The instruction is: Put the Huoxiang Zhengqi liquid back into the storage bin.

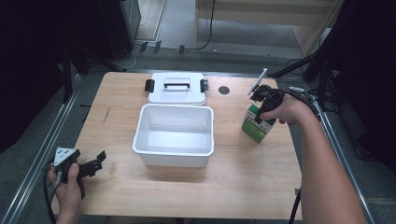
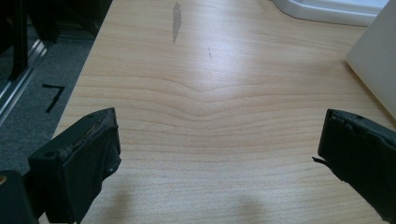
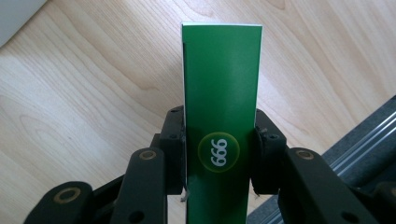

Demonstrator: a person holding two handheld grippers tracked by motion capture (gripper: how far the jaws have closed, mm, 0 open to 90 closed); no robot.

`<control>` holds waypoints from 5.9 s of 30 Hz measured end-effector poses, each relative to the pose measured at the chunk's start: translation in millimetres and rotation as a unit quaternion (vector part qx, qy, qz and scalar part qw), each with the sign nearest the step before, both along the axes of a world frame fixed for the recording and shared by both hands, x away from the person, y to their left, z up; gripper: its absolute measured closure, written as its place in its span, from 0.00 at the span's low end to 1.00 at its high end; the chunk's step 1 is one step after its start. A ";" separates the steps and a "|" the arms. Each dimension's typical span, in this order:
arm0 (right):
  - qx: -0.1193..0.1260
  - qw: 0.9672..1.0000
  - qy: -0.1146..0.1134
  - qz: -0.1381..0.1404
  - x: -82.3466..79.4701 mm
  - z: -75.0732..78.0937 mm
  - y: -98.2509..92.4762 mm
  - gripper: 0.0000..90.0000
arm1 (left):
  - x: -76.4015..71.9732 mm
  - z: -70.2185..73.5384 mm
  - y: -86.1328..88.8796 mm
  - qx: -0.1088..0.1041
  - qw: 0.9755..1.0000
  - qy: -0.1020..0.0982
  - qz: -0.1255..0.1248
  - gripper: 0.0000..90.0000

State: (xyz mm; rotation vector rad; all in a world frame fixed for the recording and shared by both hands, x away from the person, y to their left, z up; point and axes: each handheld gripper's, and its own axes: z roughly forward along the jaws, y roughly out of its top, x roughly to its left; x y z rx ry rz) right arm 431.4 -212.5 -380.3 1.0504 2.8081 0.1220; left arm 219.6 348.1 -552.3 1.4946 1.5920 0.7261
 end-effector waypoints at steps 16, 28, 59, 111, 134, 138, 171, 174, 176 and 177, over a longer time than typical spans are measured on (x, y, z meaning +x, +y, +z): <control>-0.001 0.993 -0.032 0.111 -18.1 55.0 13.8 0.72 | -0.5 -0.1 1.2 -0.007 1.000 -0.003 0.002 0.00; 0.008 0.988 -0.036 0.149 -28.1 88.5 16.5 0.72 | -0.1 0.0 1.6 -0.010 1.000 -0.001 0.000 0.00; 0.017 0.964 -0.032 0.263 -41.3 132.5 68.7 0.72 | 0.6 -0.2 2.0 -0.010 1.000 0.004 -0.007 0.00; 0.004 0.925 0.009 0.379 -41.7 111.0 187.1 0.72 | 2.1 -0.5 3.1 -0.017 1.000 0.011 -0.008 0.00; 0.001 0.925 0.020 0.380 -35.6 59.5 188.6 0.72 | 2.0 -0.4 3.2 -0.018 1.000 0.012 -0.010 0.00; 0.001 0.925 0.019 0.381 -35.3 53.4 187.1 0.72 | 2.1 -0.5 3.0 -0.018 1.000 0.011 -0.009 0.00; 0.015 0.925 0.025 0.378 -34.8 1.0 189.2 0.71 | 2.4 -0.5 3.1 -0.019 1.000 0.011 -0.009 0.00; 0.011 0.925 0.026 0.378 -34.3 -0.2 190.5 0.71 | 2.6 -0.6 2.9 -0.018 1.000 0.011 -0.010 0.00; 0.012 0.925 0.027 0.378 -33.4 -2.0 190.9 0.71 | 2.6 -0.6 3.1 -0.019 1.000 0.011 -0.010 0.00; 0.011 0.926 0.027 0.377 -33.2 -2.8 191.2 0.71 | 2.6 -0.6 3.1 -0.020 1.000 0.011 -0.010 0.00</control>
